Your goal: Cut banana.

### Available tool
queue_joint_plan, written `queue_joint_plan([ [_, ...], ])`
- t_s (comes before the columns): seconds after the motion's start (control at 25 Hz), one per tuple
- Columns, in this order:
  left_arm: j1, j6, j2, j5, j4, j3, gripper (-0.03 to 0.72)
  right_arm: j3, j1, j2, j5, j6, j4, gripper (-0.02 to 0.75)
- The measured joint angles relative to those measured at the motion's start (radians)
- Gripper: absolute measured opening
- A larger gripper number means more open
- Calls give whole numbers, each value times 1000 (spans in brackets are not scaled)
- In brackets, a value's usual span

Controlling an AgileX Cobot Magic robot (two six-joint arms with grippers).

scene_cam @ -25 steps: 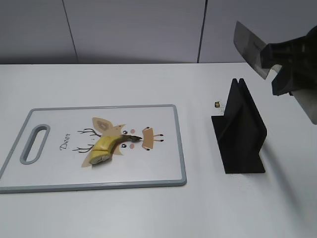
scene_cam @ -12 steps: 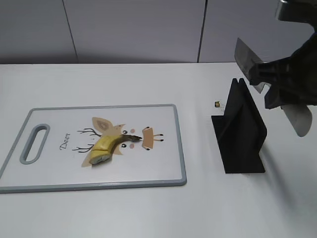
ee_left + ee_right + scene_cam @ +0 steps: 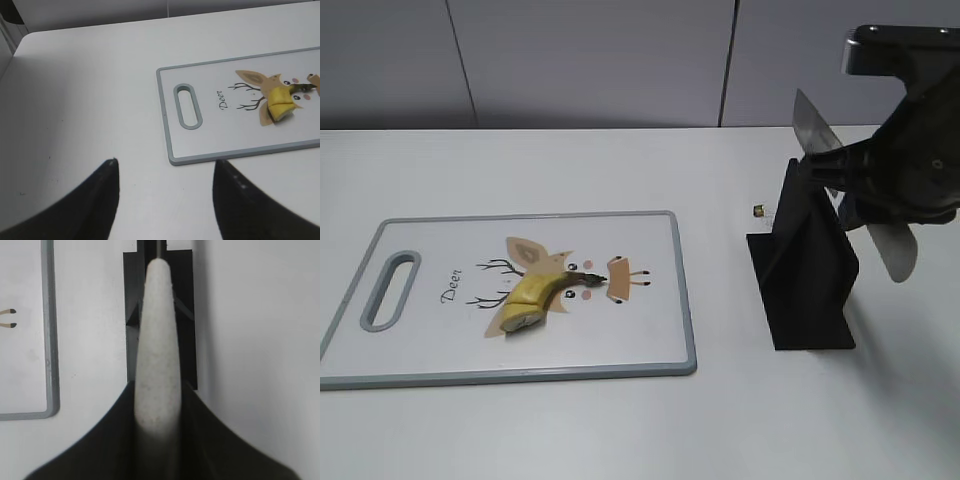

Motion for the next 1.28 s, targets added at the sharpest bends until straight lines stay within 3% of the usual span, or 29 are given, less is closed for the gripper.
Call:
queue_joint_plan([
  [0.96,0,0,0,0,0,0,562,0,-1,-39,-18,-26,-10,159],
  [1.28,0,0,0,0,0,0,562,0,-1,50,-12,-38,-7,159],
])
